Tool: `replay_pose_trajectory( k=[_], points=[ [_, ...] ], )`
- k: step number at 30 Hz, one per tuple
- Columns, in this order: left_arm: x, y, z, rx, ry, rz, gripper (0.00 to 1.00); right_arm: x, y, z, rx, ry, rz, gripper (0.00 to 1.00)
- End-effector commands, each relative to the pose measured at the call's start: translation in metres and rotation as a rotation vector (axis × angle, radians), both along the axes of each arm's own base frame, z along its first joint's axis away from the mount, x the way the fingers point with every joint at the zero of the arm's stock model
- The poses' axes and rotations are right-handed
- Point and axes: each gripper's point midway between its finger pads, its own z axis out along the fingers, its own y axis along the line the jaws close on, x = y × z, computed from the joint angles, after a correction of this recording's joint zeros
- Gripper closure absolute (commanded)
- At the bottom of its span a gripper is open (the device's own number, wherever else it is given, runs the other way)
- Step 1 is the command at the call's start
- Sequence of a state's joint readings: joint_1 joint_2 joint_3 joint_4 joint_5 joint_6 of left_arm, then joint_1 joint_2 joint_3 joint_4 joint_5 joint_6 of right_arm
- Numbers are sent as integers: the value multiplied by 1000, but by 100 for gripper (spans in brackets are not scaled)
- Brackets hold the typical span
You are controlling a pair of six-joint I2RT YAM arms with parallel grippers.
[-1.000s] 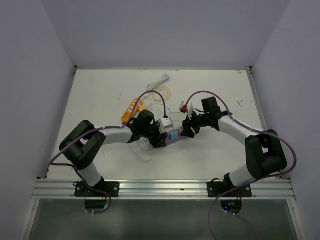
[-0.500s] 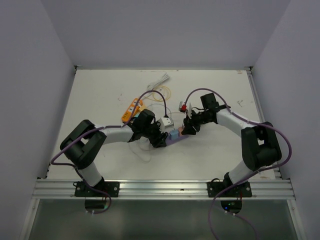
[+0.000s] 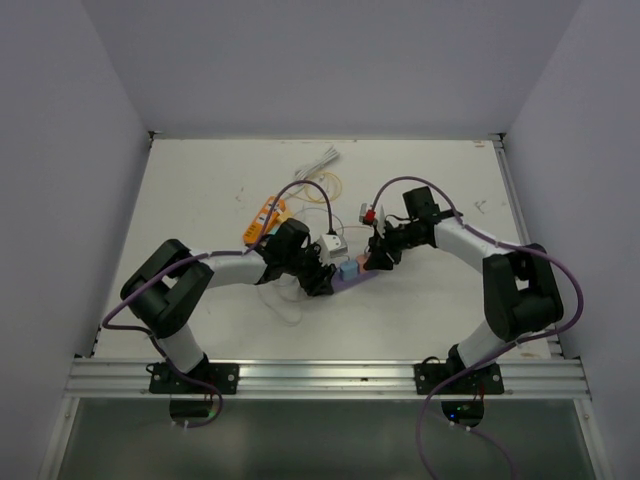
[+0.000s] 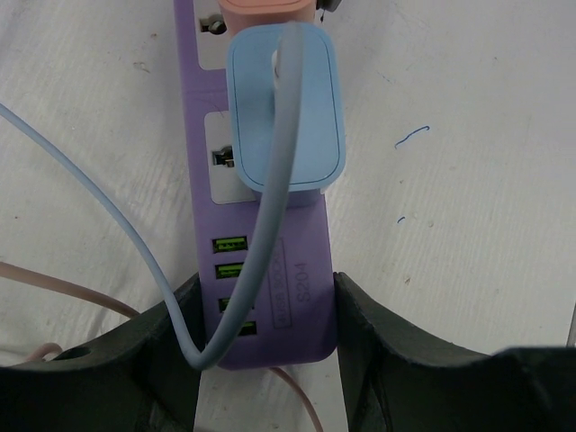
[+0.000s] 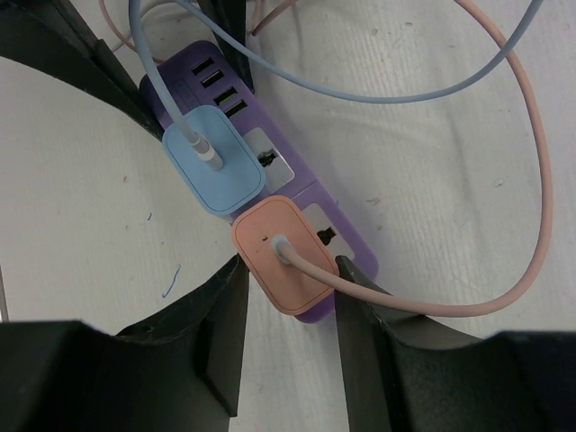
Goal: Pull the plug off the socket
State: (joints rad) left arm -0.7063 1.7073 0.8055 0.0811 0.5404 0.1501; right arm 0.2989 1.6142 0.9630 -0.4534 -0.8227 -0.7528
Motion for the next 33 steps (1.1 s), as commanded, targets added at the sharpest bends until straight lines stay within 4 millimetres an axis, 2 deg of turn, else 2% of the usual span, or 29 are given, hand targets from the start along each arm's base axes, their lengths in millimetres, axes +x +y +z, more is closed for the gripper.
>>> replay_pose_trajectory(
  k=[1,16,22,26,27,33],
  points=[
    [-26,5,-16,7,138,-13,100,-2,14,32,147,-62,55,100],
    [-33,4,-25,22,200,-21,100,8,14,60,264,-160,7,100],
    [-30,5,-20,20,179,-3,100,1,13,51,246,-88,6,99],
    [-30,6,-20,16,179,-3,100,-3,15,55,283,-86,16,100],
    [-31,6,-21,19,187,-4,100,5,17,62,301,-139,12,100],
    [-34,7,-26,22,205,-1,100,16,19,93,366,-231,-33,100]
  ],
)
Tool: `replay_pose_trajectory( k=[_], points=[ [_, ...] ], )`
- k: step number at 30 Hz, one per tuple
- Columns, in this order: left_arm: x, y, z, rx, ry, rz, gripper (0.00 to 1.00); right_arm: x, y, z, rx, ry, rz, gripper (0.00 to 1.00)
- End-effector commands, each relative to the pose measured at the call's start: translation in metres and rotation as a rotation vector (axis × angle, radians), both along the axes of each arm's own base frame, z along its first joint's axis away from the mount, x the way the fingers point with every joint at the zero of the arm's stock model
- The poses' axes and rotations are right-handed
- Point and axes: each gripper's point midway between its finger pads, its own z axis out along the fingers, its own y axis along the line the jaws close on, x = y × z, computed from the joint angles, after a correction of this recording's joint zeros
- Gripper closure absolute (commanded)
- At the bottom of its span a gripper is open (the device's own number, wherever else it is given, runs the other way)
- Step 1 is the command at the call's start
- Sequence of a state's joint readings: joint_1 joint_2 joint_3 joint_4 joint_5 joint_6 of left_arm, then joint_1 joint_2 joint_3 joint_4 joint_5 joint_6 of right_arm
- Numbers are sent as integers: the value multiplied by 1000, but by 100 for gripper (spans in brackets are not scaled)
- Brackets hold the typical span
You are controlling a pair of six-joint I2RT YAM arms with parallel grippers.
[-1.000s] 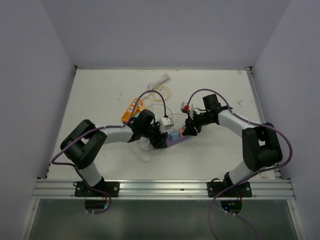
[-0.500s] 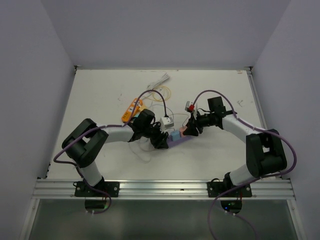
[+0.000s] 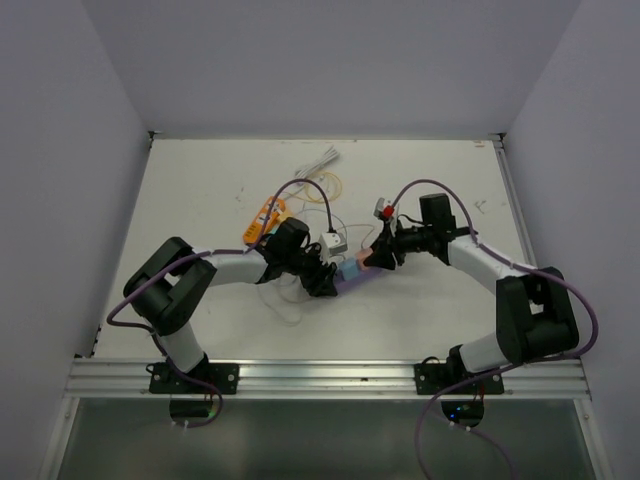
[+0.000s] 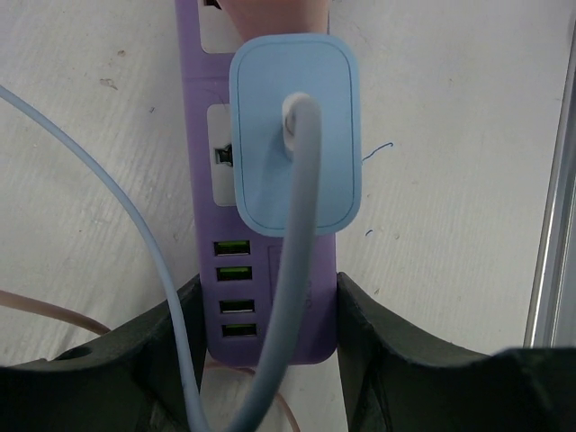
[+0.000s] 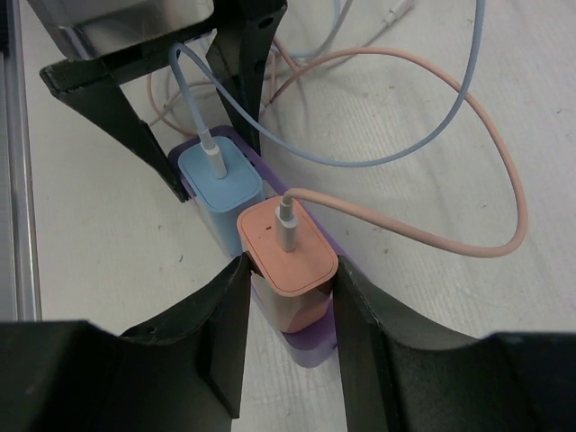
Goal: Pull the plug off the socket
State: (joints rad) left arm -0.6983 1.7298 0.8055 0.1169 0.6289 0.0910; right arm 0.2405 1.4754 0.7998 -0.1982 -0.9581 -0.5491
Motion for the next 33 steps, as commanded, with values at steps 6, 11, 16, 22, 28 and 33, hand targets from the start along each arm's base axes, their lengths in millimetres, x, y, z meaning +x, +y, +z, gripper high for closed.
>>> replay_pose_trajectory(
  k=[6,11,16,22,28,33],
  points=[
    [-26,15,-31,91,140,5,100,24,22,76,216,-225,24,100],
    [-26,15,-32,94,145,6,100,24,23,75,220,-217,37,100],
    [-26,15,-32,95,145,5,100,28,23,76,209,-222,30,100],
    [-24,17,-30,94,129,21,100,46,4,63,100,-204,-105,100],
    [-21,18,-28,94,116,39,100,80,-33,50,-32,-142,-415,99],
    [-20,19,-28,99,110,51,100,89,-54,23,-143,40,-599,88]
  ],
)
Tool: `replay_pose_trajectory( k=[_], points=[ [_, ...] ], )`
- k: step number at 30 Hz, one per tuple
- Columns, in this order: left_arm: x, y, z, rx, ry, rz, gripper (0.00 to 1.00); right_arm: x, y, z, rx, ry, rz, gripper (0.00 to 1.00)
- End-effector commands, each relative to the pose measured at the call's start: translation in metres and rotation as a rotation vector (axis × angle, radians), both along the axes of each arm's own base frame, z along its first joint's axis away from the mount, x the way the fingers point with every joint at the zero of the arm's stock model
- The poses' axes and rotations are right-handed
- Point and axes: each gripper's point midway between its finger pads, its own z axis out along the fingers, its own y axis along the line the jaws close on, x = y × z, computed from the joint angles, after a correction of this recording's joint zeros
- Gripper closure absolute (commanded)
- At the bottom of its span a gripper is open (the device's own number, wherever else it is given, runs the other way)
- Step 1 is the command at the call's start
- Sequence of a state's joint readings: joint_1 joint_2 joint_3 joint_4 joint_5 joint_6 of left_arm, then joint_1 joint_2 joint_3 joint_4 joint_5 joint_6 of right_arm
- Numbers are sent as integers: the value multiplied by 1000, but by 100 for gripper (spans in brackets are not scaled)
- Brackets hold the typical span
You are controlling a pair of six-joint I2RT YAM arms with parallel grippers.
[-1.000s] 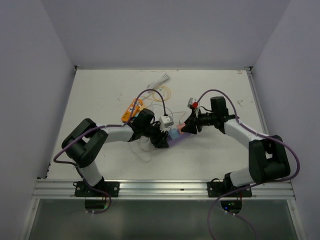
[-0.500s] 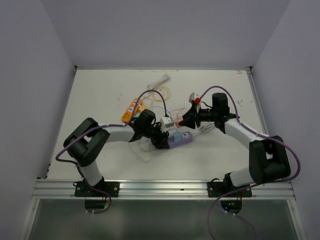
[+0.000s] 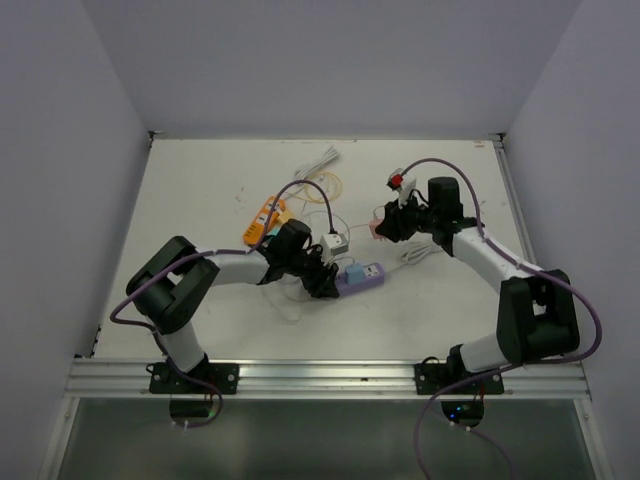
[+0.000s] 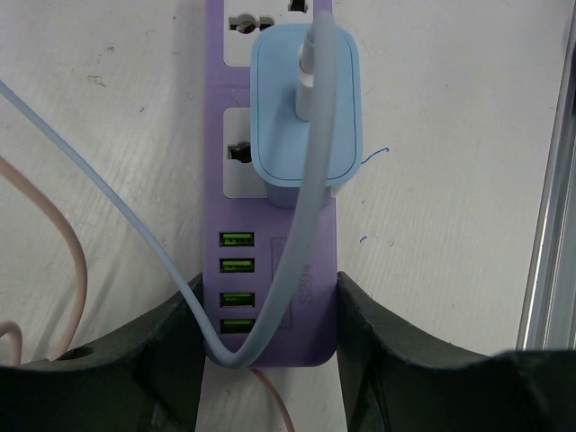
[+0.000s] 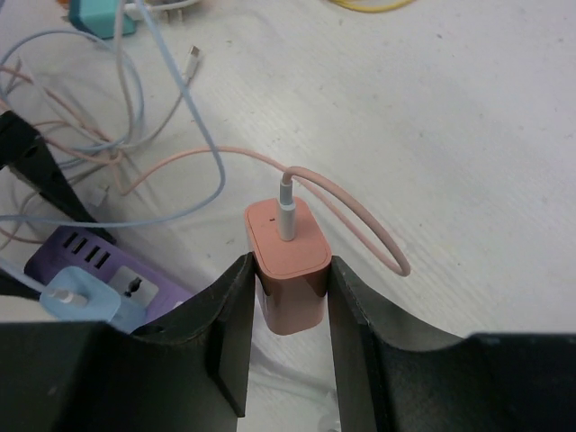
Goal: Pull the plug off the socket
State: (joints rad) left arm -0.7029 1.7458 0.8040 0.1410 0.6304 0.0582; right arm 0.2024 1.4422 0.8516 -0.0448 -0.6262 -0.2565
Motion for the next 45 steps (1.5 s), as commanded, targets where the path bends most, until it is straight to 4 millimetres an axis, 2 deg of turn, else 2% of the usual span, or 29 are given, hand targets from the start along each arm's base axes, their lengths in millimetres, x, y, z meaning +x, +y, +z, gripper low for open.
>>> replay_pose_trajectory(
  k=[1,2,5,10,18,21,22,25,26,27,28,29,31,33,36,39,45],
  points=[
    [-19,22,-24,104,88,36,100,23,-21,1,-50,105,-216,87],
    [-19,23,-24,104,87,39,100,21,-26,-11,-72,167,-259,84],
    [-19,23,-23,101,81,42,100,23,-29,-16,-83,221,-302,81],
    [-19,23,-21,99,76,45,100,24,-31,-33,-100,319,-343,65],
    [-16,25,-20,102,62,64,100,22,-37,-36,-123,330,-376,31],
    [-15,25,-21,105,63,71,100,21,-41,-29,-131,301,-389,24],
    [-16,25,-20,104,61,68,100,21,-40,-17,-115,263,-387,23],
    [-15,25,-20,103,61,69,100,12,-35,-6,-78,218,-345,23],
    [-15,25,-19,101,61,68,100,6,-29,6,-45,185,-307,23],
    [-15,25,-20,102,60,69,100,-3,-25,2,-36,188,-284,23],
    [-15,25,-20,102,60,69,100,-4,-18,8,-10,152,-251,23],
    [-15,25,-20,103,58,69,100,-16,-10,8,15,145,-199,23],
    [-13,25,-20,105,52,72,100,-25,7,13,54,117,-120,23],
    [-12,25,-20,111,50,77,100,-41,21,7,77,138,-44,23],
    [-10,25,-18,109,37,83,100,-54,32,-2,77,144,1,23],
    [-9,25,-16,101,26,81,100,-71,52,-10,57,149,76,23],
    [-11,23,-11,83,26,54,100,-85,65,-23,75,177,158,23]
  ],
)
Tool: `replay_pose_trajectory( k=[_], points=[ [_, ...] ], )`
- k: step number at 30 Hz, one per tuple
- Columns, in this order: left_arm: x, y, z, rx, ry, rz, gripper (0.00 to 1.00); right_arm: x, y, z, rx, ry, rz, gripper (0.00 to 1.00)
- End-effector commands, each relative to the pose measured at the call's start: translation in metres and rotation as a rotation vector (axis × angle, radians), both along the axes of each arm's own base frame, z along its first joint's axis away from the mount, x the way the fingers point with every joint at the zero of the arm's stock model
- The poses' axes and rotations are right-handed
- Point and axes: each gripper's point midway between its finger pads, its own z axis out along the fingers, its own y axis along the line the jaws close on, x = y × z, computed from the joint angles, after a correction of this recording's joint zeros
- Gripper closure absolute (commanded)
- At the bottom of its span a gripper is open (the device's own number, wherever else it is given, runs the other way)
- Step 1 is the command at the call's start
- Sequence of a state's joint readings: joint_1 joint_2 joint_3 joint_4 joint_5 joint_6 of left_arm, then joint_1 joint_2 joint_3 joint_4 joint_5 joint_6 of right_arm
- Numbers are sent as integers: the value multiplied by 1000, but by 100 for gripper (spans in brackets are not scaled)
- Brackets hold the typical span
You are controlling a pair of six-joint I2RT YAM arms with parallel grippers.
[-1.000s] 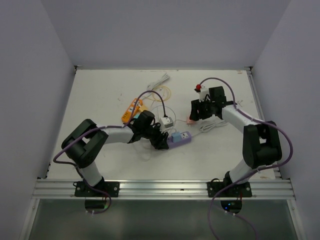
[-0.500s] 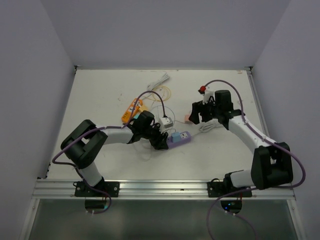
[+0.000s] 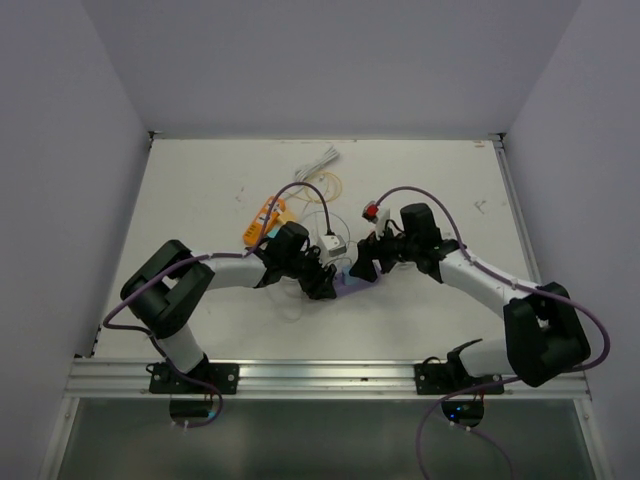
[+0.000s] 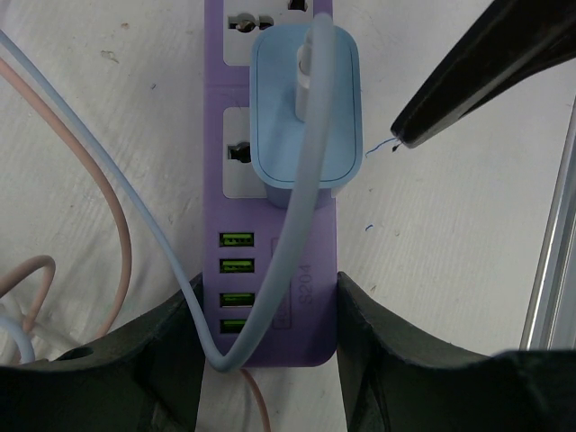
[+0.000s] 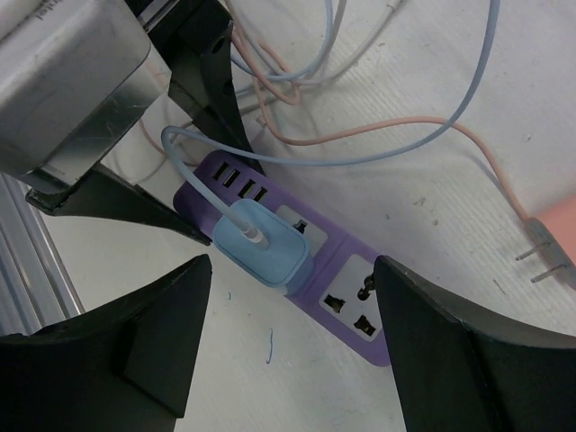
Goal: Pull the plug off the socket
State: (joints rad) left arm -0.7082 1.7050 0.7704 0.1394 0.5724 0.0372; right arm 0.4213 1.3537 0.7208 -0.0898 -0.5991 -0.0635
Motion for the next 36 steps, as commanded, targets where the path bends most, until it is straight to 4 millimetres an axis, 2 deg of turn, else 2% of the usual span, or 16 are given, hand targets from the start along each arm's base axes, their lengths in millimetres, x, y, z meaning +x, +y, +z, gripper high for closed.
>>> replay_pose_trajectory(
  k=[1,12,24,25,29,33,35,36],
  points=[
    [-11,15,-10,53,39,8,100,0,12,3,49,-47,78,23],
    [-12,15,-12,60,55,4,100,-11,27,-6,67,-39,218,25],
    [-14,14,-13,60,66,-2,100,-19,35,-13,104,-30,310,38],
    [-13,14,-13,59,65,-4,100,-15,37,-11,111,-52,311,39],
    [-15,14,-13,56,72,-11,100,-15,38,-11,111,-67,324,49],
    [-19,12,-14,49,92,-27,100,-17,41,-10,126,-63,355,54],
    [-22,12,-13,41,102,-38,100,-18,41,-11,128,-64,372,64],
    [-24,12,-13,39,104,-44,100,-19,42,-10,136,-66,385,73]
  ],
)
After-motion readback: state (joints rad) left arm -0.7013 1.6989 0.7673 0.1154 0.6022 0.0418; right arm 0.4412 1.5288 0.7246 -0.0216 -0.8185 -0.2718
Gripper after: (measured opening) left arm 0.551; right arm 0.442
